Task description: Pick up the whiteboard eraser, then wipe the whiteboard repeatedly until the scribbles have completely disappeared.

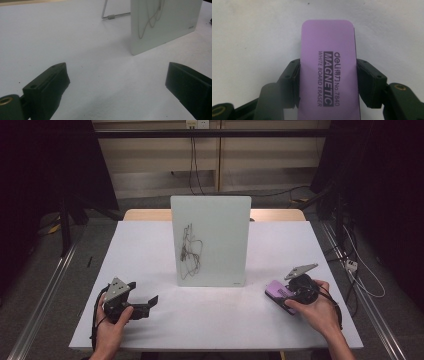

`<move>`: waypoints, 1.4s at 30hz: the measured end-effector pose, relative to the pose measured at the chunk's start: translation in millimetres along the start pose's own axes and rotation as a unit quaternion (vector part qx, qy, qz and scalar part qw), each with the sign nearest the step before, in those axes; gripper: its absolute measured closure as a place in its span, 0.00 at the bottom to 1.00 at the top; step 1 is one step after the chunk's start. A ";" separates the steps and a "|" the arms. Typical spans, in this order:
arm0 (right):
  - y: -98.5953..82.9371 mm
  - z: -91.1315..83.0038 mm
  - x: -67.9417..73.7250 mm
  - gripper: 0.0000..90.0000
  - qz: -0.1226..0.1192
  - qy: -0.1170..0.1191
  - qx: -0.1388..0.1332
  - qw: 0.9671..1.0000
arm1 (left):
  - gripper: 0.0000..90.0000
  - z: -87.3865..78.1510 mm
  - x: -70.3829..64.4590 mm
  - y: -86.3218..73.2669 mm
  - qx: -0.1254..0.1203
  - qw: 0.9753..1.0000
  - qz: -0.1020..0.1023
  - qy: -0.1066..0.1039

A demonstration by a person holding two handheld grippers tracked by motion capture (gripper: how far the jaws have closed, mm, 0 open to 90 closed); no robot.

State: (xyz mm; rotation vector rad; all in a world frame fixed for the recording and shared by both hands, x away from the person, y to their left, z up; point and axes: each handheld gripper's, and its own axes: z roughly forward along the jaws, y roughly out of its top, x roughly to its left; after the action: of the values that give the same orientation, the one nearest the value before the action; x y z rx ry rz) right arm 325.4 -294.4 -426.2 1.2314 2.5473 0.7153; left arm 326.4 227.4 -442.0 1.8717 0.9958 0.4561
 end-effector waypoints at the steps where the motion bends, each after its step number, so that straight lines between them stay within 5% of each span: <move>1: 1.4 -2.7 -0.8 0.46 0.006 0.001 -0.016 1.000 | 0.05 -0.1 0.4 -0.4 0.000 1.000 -0.001 0.000; 27: 9.7 -11.5 7.4 0.46 -0.001 0.034 -0.097 0.995 | 0.05 -1.9 -1.2 -0.3 0.003 1.000 0.006 0.003; 42: 34.9 -8.1 38.1 0.46 -0.060 0.071 -0.127 0.988 | 0.05 -2.0 -0.3 0.2 0.003 1.000 0.006 0.000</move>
State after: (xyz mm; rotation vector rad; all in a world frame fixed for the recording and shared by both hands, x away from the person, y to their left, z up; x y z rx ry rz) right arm 322.0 -248.7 -400.8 0.9682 2.5141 1.0949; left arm 324.9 228.3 -440.8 1.8837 0.9875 0.4600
